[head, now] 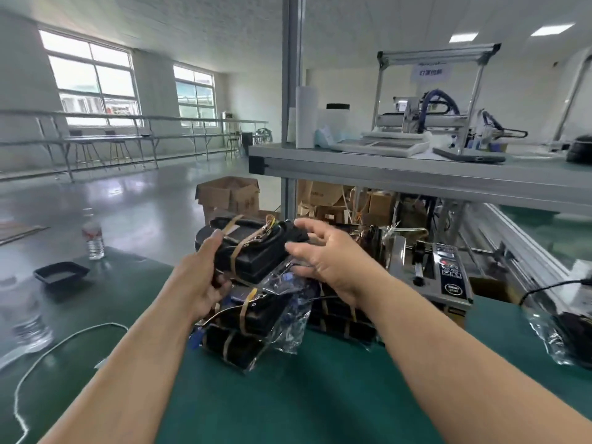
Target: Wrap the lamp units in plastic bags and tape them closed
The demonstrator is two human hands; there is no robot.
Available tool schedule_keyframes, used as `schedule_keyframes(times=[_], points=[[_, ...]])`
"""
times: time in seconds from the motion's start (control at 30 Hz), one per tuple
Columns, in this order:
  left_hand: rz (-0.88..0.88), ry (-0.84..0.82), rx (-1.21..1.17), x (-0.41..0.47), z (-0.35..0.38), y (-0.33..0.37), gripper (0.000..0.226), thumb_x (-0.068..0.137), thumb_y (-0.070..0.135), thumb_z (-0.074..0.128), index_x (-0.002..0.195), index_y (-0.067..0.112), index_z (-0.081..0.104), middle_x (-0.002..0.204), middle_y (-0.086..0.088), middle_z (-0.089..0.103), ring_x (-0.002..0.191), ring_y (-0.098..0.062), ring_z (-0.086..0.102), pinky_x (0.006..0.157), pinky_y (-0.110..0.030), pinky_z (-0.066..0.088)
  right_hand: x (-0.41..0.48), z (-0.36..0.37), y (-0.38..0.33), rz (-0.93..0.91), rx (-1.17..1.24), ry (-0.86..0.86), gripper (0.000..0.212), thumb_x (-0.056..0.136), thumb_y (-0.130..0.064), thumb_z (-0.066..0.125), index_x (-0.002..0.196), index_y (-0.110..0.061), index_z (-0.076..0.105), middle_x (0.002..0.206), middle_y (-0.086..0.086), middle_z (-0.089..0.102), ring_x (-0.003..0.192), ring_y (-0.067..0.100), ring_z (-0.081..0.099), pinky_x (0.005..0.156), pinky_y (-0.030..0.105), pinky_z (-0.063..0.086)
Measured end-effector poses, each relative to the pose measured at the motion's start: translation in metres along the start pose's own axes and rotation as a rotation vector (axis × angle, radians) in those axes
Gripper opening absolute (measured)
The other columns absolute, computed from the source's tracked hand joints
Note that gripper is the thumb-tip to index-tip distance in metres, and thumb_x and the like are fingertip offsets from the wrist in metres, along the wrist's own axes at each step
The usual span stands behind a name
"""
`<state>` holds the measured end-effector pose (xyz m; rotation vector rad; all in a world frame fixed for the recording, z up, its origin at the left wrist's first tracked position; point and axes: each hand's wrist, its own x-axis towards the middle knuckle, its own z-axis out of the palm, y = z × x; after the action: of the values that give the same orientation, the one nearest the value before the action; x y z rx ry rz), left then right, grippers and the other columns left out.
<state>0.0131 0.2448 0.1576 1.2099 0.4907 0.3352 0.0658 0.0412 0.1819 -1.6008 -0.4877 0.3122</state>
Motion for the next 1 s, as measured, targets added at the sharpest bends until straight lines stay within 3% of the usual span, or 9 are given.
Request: schedule_keyframes(times=[0.13, 0.23, 0.33, 0.43, 0.5, 0.57, 0.67, 0.83, 1.0], points=[[-0.048, 0.018, 0.422, 0.021, -0.017, -0.007, 0.063, 0.088, 0.073, 0.048, 0.078, 0.011, 0.057, 0.048, -0.002, 0.045, 0.040, -0.013, 0.039, 0.038, -0.018, 0.034, 0.016, 0.018, 0.026, 0.013, 0.000, 0.115, 0.048, 0.094, 0.000, 0.063, 0.140, -0.013, 0.055, 0.148, 0.014, 0.049, 0.127, 0.027, 0.057, 0.103, 0.041, 0.053], [0.031, 0.073, 0.733, 0.025, -0.020, -0.009, 0.083, 0.084, 0.082, 0.036, 0.080, 0.004, 0.064, 0.062, -0.010, 0.056, 0.051, -0.021, 0.051, 0.049, -0.026, 0.039, 0.019, 0.020, 0.044, 0.036, 0.094, 0.130, 0.046, 0.096, 0.006, 0.058, 0.139, -0.009, 0.054, 0.144, 0.011, 0.052, 0.117, 0.026, 0.063, 0.087, 0.031, 0.060], [0.132, 0.259, 1.129, 0.030, -0.015, -0.015, 0.089, 0.089, 0.080, 0.026, 0.122, 0.006, 0.062, 0.120, -0.023, 0.059, 0.105, -0.037, 0.060, 0.090, -0.044, 0.048, 0.022, 0.021, 0.055, 0.033, 0.137, 0.175, 0.044, 0.096, 0.007, 0.057, 0.136, -0.010, 0.056, 0.119, 0.005, 0.065, 0.101, 0.022, 0.069, 0.080, 0.028, 0.061], [0.352, 0.399, 1.216, 0.026, -0.010, -0.022, 0.065, 0.095, 0.068, 0.034, 0.130, 0.018, 0.057, 0.134, -0.013, 0.045, 0.126, -0.035, 0.043, 0.104, -0.052, 0.037, 0.028, 0.021, 0.060, 0.044, 0.032, 0.245, 0.044, 0.094, 0.001, 0.063, 0.136, -0.010, 0.058, 0.118, 0.010, 0.069, 0.104, 0.026, 0.070, 0.090, 0.037, 0.059], [0.472, 0.280, 1.146, 0.030, -0.010, -0.028, 0.049, 0.101, 0.053, 0.036, 0.099, 0.017, 0.068, 0.129, -0.014, 0.051, 0.116, -0.035, 0.048, 0.101, -0.050, 0.039, 0.031, 0.022, 0.063, 0.060, -0.040, 0.284, 0.041, 0.095, 0.000, 0.063, 0.134, -0.012, 0.061, 0.115, 0.009, 0.070, 0.102, 0.028, 0.071, 0.093, 0.044, 0.058], [0.487, 0.167, 1.110, 0.031, -0.008, -0.035, 0.049, 0.103, 0.047, 0.034, 0.072, 0.020, 0.061, 0.116, -0.017, 0.060, 0.103, -0.038, 0.052, 0.094, -0.046, 0.044, 0.032, 0.021, 0.067, 0.068, -0.095, 0.303, 0.038, 0.096, -0.002, 0.061, 0.132, -0.016, 0.063, 0.111, 0.005, 0.070, 0.099, 0.027, 0.071, 0.090, 0.042, 0.059], [0.477, 0.139, 1.153, 0.029, -0.007, -0.033, 0.048, 0.101, 0.055, 0.033, 0.075, 0.025, 0.060, 0.113, -0.011, 0.059, 0.104, -0.038, 0.052, 0.094, -0.045, 0.045, 0.032, 0.020, 0.071, 0.058, -0.159, 0.305, 0.041, 0.098, -0.004, 0.057, 0.134, -0.024, 0.061, 0.106, -0.001, 0.068, 0.078, 0.011, 0.062, 0.064, 0.020, 0.052], [0.551, 0.256, 1.276, 0.027, -0.002, -0.020, 0.071, 0.091, 0.071, 0.036, 0.054, 0.012, 0.052, 0.082, -0.008, 0.057, 0.070, -0.028, 0.057, 0.067, -0.037, 0.046, 0.027, 0.025, 0.068, 0.091, -0.019, 0.294, 0.055, 0.094, 0.013, 0.048, 0.135, -0.023, 0.060, 0.098, 0.005, 0.069, 0.058, 0.007, 0.062, 0.065, 0.024, 0.058], [0.532, 0.175, 1.344, 0.029, 0.015, -0.010, 0.063, 0.086, 0.070, 0.047, 0.076, 0.011, 0.068, 0.074, -0.002, 0.063, 0.066, -0.018, 0.058, 0.057, -0.030, 0.042, 0.021, 0.022, 0.067, 0.132, 0.032, 0.317, 0.065, 0.089, 0.019, 0.045, 0.137, -0.023, 0.058, 0.103, 0.011, 0.069, 0.066, 0.013, 0.062, 0.066, 0.025, 0.058]])
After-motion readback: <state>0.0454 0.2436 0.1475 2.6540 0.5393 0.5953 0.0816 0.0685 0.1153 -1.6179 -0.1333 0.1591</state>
